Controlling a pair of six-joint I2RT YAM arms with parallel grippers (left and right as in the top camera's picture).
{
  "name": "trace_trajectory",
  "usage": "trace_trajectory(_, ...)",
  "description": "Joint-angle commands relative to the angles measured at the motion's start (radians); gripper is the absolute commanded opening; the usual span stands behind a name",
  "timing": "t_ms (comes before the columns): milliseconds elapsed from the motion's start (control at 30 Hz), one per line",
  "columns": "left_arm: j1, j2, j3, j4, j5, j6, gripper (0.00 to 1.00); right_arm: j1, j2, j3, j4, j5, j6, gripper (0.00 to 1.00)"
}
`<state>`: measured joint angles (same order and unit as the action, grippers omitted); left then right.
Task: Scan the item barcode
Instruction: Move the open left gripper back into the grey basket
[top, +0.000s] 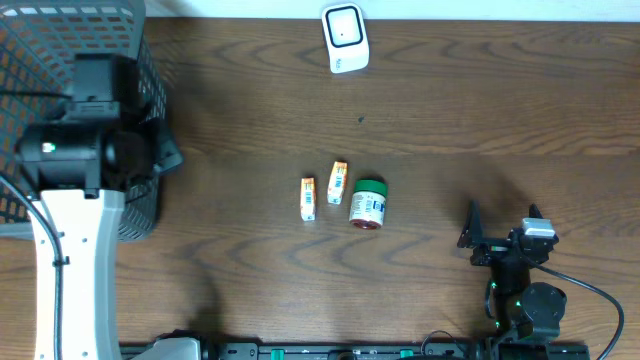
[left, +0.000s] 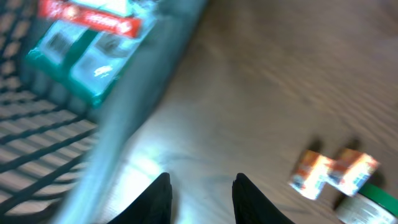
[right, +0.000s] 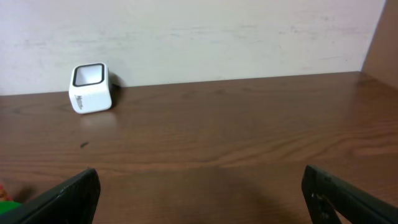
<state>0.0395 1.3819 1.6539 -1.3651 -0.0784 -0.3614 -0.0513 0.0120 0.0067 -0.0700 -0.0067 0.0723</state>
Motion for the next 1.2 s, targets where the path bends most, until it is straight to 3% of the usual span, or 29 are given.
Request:
trace_trajectory(0,0.053,0.002,-0.032,-0.011,-0.02,0.028,0.34,-0.007,-0.005,-0.002,-0.003,0.002,0.013,0.99)
trace_trajectory(400,0.114,0.002,-0.076,0.007,-0.017,0.058,0.34,-0.007,-0.005,-0.002,-0.003,0.002,0.013,0.99)
trace_trajectory(600,0.114,0.0,-0.036,0.053,0.189,0.097,0.34,-0.007,-0.005,-0.002,-0.003,0.002,0.013,0.99)
trace_trajectory(700,0.114,-0.002,0.018,0.105,0.251,0.098,0.45,-0.007,-0.005,-0.002,-0.003,0.002,0.013,0.99)
trace_trajectory(833,0.128,-0.002,0.083,0.18,0.195,0.075,0.56,-0.007,-0.005,-0.002,-0.003,0.002,0.013,0.99)
trace_trajectory(967,0.182,0.004,0.085,0.302,0.075,0.018,0.58,-0.007,-0.005,-0.002,-0.003,0.002,0.013,0.99)
trace_trajectory(1167,0.314,0.029,0.085,0.413,0.061,-0.03,0.62,-0.007,-0.005,-0.002,-0.003,0.002,0.013,0.99)
